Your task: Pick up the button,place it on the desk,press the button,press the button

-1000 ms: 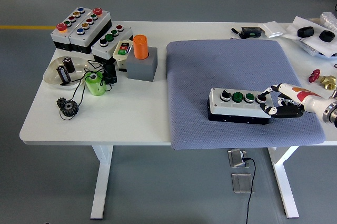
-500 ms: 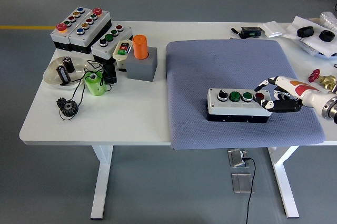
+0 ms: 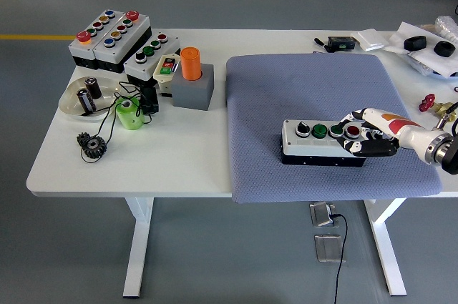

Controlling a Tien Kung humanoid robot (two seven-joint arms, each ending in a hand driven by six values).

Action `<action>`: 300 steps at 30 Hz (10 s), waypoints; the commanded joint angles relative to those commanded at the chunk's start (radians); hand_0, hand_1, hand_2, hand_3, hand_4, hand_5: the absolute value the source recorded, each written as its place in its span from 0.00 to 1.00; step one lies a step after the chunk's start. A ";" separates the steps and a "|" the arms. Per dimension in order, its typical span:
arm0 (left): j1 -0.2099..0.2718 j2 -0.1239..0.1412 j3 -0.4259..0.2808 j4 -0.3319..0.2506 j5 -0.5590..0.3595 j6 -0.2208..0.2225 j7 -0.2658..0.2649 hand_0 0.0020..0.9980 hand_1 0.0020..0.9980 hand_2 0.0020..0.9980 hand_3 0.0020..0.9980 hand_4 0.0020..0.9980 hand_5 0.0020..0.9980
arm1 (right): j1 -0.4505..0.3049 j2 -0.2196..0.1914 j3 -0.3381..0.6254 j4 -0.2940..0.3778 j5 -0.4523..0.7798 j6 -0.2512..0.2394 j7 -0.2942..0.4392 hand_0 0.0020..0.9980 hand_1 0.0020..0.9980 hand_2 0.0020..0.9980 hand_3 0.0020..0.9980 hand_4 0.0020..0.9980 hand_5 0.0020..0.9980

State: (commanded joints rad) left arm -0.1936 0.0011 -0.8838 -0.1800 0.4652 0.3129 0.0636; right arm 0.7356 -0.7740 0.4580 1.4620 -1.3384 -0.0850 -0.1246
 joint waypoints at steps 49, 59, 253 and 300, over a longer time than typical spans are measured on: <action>-0.005 -0.001 -0.006 0.000 0.005 0.001 0.001 0.67 0.71 0.72 0.53 0.37 1.00 | -0.002 0.014 -0.022 -0.048 0.005 0.010 -0.004 0.15 0.00 0.06 0.71 0.62 0.60; 0.000 -0.001 -0.007 0.000 0.008 0.001 0.002 0.67 0.71 0.72 0.53 0.37 1.00 | 0.001 0.014 -0.011 -0.021 -0.002 0.002 0.000 0.15 0.00 0.06 0.71 0.62 0.60; -0.009 -0.001 0.023 0.000 -0.016 -0.015 -0.011 0.67 0.70 0.72 0.53 0.37 1.00 | -0.281 -0.016 0.626 -0.025 0.559 -0.073 0.060 0.92 0.88 0.96 0.99 0.84 0.32; 0.009 -0.001 0.007 0.000 -0.011 -0.015 -0.004 0.67 0.71 0.72 0.53 0.38 1.00 | -0.208 0.019 0.537 -0.115 1.013 -0.102 0.076 0.94 0.89 0.95 0.98 0.84 0.39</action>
State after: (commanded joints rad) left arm -0.1843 0.0000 -0.8769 -0.1800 0.4542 0.2984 0.0591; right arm 0.5279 -0.7547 0.9948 1.3465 -0.3258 -0.1871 -0.0483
